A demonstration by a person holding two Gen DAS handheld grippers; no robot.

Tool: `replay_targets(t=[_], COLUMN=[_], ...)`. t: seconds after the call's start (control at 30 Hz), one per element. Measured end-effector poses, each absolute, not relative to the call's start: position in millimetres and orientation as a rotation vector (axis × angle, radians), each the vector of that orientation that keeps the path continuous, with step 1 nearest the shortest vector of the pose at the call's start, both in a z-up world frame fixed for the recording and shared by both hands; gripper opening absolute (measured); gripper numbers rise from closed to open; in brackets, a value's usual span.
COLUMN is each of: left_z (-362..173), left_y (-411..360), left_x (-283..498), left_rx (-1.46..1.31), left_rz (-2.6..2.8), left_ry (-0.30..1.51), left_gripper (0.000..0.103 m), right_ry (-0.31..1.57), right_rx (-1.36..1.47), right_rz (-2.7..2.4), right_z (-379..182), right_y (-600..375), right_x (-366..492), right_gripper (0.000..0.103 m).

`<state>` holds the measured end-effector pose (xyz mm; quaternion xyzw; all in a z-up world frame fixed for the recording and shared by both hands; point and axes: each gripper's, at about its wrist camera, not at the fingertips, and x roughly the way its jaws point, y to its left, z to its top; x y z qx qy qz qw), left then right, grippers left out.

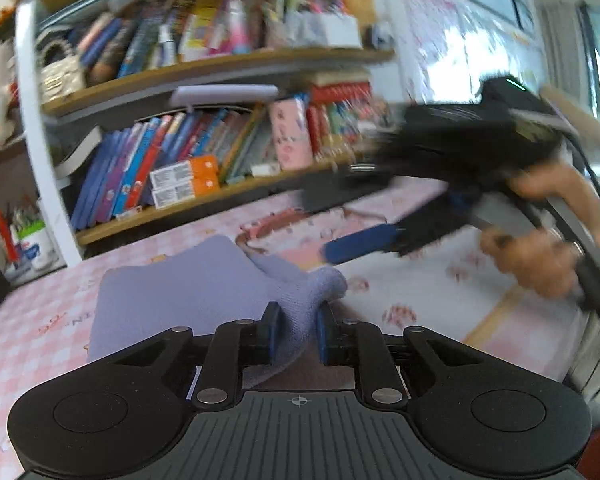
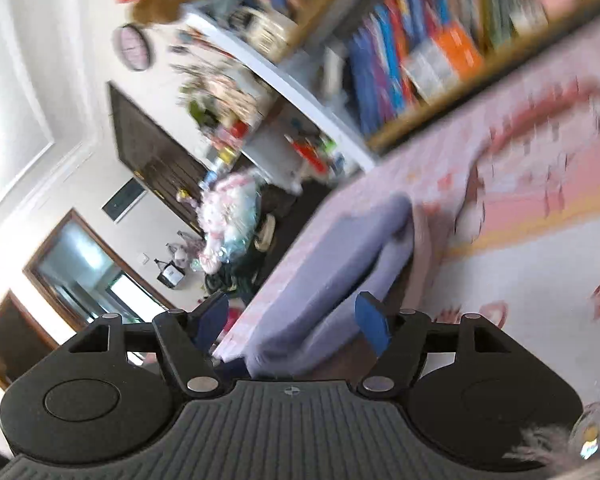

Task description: Fold clothes

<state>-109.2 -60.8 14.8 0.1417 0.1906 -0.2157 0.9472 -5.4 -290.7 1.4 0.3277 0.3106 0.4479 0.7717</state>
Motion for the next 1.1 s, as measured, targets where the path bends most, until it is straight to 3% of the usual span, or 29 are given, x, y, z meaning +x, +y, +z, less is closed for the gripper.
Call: replay_targets(t=[0.17,0.37,0.57,0.67,0.8,1.0,1.1], left_z=[10.3,8.6,3.1,11.1,18.2,4.7,-0.7], left_y=[-57.1,-48.5,-38.3,-19.3,0.6,-23.7,-31.3], left_x=[-108.7,-108.8,-106.3,-103.1,-100.6,-104.7,-106.7], left_rx=[0.268,0.235,0.161,-0.001,-0.154,0.049,0.104], left_rz=[-0.451,-0.475,-0.491,-0.503,-0.523,-0.538,-0.541], left_ry=[0.394,0.388,0.389,0.368,0.345,0.406,0.413], left_gripper=[0.018,0.020,0.021,0.019,0.018,0.019,0.029], right_ry=[0.797,0.786,0.802,0.840,0.887,0.849,0.781], right_rx=[0.791,0.818,0.711,0.716,0.761,0.889,0.881], right_rz=[0.902,0.753,0.746,0.776,0.831,0.814,0.771], right_z=[-6.3,8.2,14.3,6.3,-4.9,-8.8,3.6], right_y=[-259.3,-257.5,-268.9,-267.1,-263.7,-247.0,-247.6], right_x=[33.4,74.0,42.3,27.6,13.7,48.1,60.9], right_gripper=[0.069,0.064,0.067,0.068,0.077,0.076,0.076])
